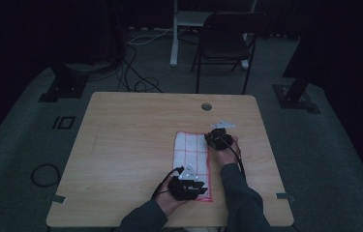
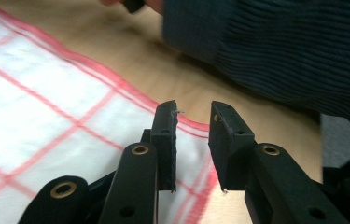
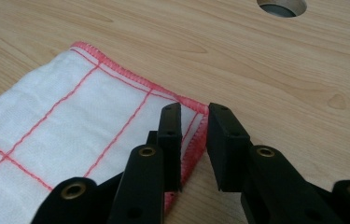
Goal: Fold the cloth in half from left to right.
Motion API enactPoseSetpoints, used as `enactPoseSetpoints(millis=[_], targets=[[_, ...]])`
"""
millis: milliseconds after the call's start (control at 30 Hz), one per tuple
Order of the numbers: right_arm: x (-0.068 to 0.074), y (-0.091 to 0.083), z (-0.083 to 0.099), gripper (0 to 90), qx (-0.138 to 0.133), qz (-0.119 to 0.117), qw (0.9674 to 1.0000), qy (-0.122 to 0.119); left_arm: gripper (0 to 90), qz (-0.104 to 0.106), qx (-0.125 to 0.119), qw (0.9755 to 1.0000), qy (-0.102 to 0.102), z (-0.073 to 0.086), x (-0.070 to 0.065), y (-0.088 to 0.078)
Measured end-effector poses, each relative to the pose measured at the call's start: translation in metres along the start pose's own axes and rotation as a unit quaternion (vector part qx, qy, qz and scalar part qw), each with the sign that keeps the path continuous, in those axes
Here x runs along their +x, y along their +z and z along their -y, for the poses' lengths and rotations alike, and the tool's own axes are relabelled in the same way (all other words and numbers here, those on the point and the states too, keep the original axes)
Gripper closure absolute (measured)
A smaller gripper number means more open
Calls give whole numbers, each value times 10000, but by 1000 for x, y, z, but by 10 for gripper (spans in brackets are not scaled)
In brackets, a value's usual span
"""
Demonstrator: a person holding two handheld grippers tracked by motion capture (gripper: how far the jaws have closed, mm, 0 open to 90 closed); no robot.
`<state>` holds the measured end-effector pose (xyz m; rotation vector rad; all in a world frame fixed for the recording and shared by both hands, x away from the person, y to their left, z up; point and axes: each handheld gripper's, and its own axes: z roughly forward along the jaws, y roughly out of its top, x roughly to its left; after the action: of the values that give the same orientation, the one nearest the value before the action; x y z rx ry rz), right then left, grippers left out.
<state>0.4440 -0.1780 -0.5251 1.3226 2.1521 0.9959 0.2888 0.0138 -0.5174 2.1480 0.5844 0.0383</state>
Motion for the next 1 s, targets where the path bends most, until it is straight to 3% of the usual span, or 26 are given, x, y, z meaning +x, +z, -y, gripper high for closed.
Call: enactPoseSetpoints(millis=[333, 600, 1000], targets=[[0, 2, 1, 736, 16, -16, 10000, 13, 690, -454, -272, 9983, -247, -1, 31, -12], [0, 1, 2, 716, 8, -11, 10000, 3, 689, -740, -434, 9959, -278, -4, 50, -21], [-4, 0, 4, 684, 13, 0, 10000, 73, 684, -1257, -663, 9889, -430, -10, 80, -33]])
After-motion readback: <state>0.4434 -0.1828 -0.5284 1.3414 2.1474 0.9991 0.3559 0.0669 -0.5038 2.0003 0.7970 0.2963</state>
